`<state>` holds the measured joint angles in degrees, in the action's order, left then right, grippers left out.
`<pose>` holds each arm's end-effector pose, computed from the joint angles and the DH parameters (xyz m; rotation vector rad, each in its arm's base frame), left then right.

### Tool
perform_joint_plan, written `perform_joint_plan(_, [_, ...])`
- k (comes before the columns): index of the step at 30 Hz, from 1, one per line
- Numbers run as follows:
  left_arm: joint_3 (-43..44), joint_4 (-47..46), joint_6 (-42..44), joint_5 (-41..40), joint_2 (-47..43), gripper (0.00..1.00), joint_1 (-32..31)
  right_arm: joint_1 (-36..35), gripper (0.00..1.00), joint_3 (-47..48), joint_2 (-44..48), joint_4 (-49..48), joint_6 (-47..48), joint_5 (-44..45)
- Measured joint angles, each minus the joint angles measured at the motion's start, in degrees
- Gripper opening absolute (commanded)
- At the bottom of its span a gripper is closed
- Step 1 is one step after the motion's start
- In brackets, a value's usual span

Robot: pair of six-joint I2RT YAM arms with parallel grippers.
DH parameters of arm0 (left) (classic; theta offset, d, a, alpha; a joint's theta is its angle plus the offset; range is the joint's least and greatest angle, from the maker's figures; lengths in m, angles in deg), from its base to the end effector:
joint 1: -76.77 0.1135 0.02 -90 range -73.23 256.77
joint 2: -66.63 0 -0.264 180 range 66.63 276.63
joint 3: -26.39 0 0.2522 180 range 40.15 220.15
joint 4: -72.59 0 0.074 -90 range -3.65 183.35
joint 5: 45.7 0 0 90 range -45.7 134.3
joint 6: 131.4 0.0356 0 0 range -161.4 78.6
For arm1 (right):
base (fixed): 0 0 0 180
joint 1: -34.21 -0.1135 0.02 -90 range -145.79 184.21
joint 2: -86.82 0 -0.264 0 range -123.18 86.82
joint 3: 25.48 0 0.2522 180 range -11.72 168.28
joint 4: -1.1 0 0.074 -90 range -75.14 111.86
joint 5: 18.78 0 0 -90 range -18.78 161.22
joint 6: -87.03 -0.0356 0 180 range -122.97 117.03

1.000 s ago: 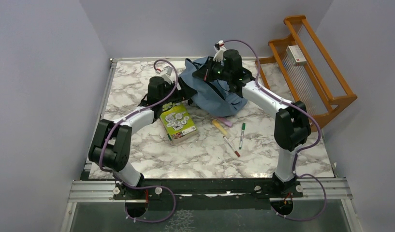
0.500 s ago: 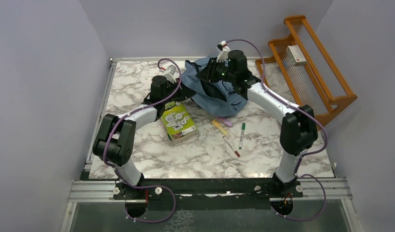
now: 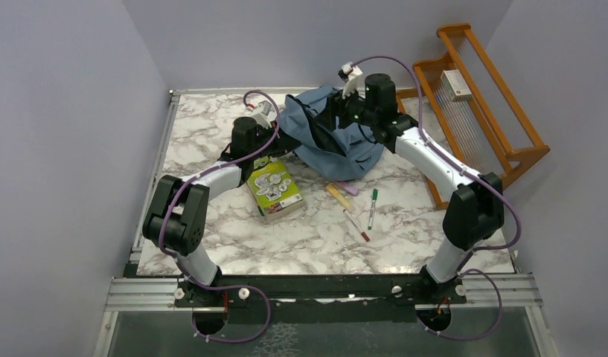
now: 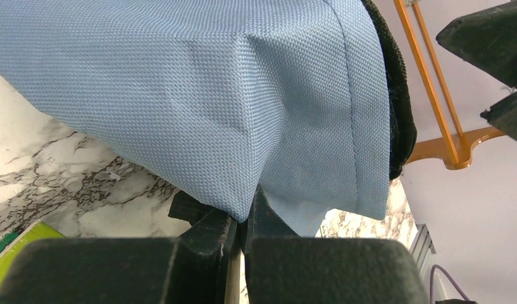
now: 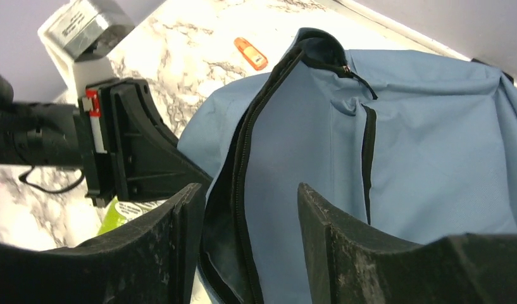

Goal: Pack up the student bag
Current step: Adjust the student bag at the center of the board.

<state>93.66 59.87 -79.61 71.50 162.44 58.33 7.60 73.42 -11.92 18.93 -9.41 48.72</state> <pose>0.3458 -0.1325 0.2268 0.0165 1.9692 -1.1074 0.3642 0.1977 0.3427 -0.6068 1.8285 0.7600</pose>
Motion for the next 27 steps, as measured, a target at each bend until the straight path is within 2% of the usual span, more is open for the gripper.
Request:
perform_joint_plan(7, [0.0, 0.0, 0.2, 0.39, 0.02, 0.0, 0.0, 0.0, 0.61, -0.04, 0.42, 4.68, 9.2, -4.0])
perform_joint_plan(13, [0.0, 0.0, 0.37, 0.52, 0.04, 0.0, 0.0, 0.0, 0.6, 0.04, 0.04, 7.63, 13.46, -6.19])
perform_joint_plan(18, [0.0, -0.02, 0.44, 0.83, 0.35, 0.0, 0.04, 0.0, 0.55, 1.07, -2.64, 9.35, 15.23, -7.87])
perform_joint_plan(23, [0.0, -0.02, 0.81, 1.18, 0.55, 0.0, 0.11, 0.0, 0.44, 1.07, -4.81, 9.7, 15.52, -7.61])
perform_joint_plan(25, [0.0, -0.04, 1.03, 1.62, 0.55, 0.0, 0.11, 0.0, 0.34, 1.07, -5.16, 9.66, 15.47, -7.13])
perform_joint_plan(27, [0.0, -0.04, 1.2, 1.97, 0.55, 0.0, 0.11, 0.0, 0.19, 1.07, -5.25, 9.55, 15.3, -6.51])
